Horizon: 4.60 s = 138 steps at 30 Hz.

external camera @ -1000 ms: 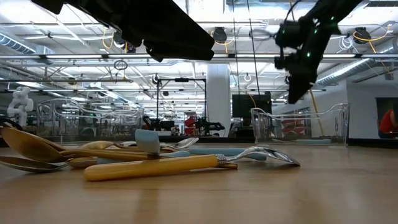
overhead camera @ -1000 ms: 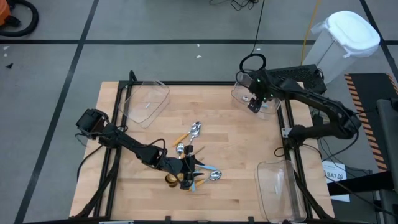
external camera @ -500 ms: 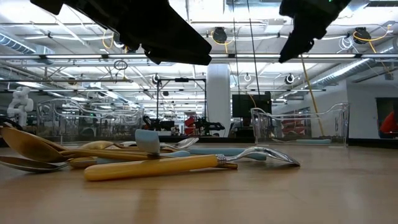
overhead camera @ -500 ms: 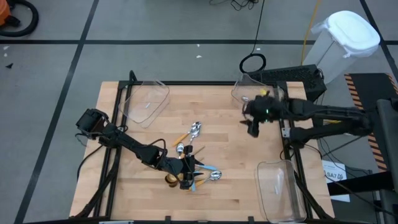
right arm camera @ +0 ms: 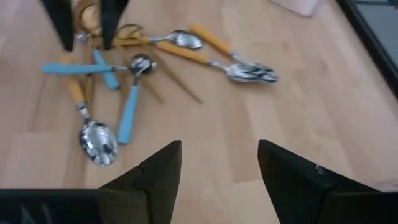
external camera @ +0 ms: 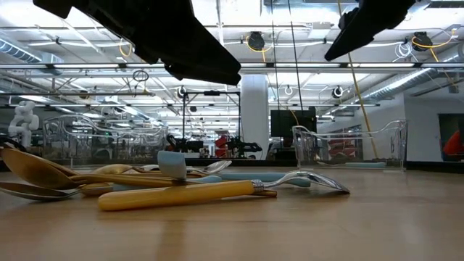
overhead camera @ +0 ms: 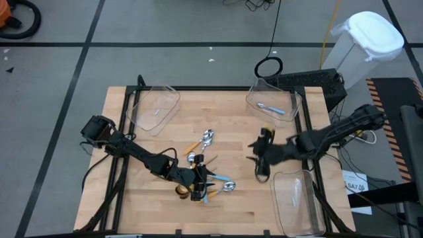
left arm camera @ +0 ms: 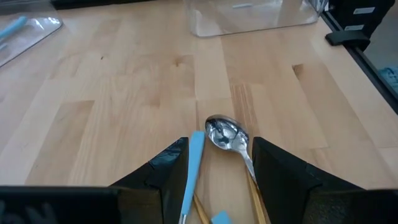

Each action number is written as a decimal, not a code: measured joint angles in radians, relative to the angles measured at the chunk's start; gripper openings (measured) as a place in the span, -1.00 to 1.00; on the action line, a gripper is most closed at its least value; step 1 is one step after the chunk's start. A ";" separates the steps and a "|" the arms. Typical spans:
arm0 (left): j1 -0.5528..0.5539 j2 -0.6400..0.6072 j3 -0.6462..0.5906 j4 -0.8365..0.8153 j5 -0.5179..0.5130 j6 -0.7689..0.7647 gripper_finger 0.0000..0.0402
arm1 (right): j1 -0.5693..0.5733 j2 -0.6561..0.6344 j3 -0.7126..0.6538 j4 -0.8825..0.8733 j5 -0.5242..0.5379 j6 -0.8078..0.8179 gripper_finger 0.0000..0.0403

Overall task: Sort silverware by color (type)
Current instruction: Put the blue spoon into the top right transparent bin

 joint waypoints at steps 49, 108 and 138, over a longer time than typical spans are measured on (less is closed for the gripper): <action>-0.122 -0.264 -0.204 -0.125 -0.117 0.000 -0.13 | -0.027 0.646 0.000 0.665 -0.169 0.168 0.02; -0.122 -0.264 -0.204 -0.042 -0.126 0.027 -0.13 | -0.007 0.505 0.000 0.679 -0.170 0.008 -0.72; -0.157 0.078 0.028 -0.145 -0.604 0.400 0.39 | -0.092 0.498 0.001 0.663 -0.326 0.213 -0.71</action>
